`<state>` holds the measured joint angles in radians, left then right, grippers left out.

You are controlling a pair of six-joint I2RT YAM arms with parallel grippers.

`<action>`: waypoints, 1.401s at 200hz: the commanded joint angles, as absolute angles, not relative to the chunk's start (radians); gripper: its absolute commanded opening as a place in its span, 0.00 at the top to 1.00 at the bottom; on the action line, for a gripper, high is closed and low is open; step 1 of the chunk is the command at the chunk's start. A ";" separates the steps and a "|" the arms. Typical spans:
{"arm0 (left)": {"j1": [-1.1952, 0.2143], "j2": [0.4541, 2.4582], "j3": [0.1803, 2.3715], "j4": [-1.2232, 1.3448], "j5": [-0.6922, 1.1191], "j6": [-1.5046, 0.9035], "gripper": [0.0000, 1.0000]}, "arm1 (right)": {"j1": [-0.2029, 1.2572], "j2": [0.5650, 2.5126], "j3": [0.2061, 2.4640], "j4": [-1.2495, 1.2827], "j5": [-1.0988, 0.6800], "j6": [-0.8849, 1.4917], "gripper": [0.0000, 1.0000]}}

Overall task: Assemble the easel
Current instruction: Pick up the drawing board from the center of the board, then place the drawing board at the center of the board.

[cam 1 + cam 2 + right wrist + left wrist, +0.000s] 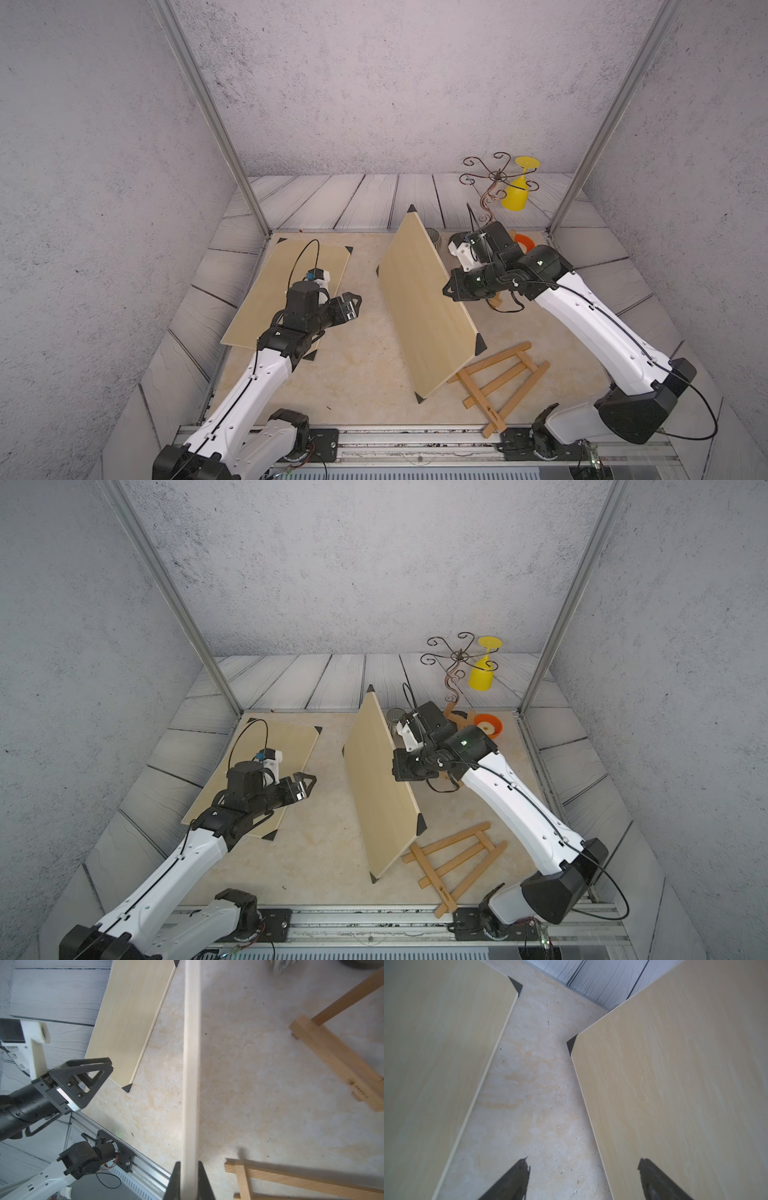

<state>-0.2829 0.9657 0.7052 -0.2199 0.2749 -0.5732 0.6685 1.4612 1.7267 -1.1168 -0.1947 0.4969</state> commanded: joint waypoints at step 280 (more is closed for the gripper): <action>-0.160 1.313 1.102 0.112 0.588 -0.039 0.11 | 0.615 1.322 1.576 -0.747 -0.155 -0.094 1.00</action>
<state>-0.1879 1.2747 1.0161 0.1051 0.4854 -0.0635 0.6220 1.3685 1.5608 -0.9154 -0.1371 -0.0208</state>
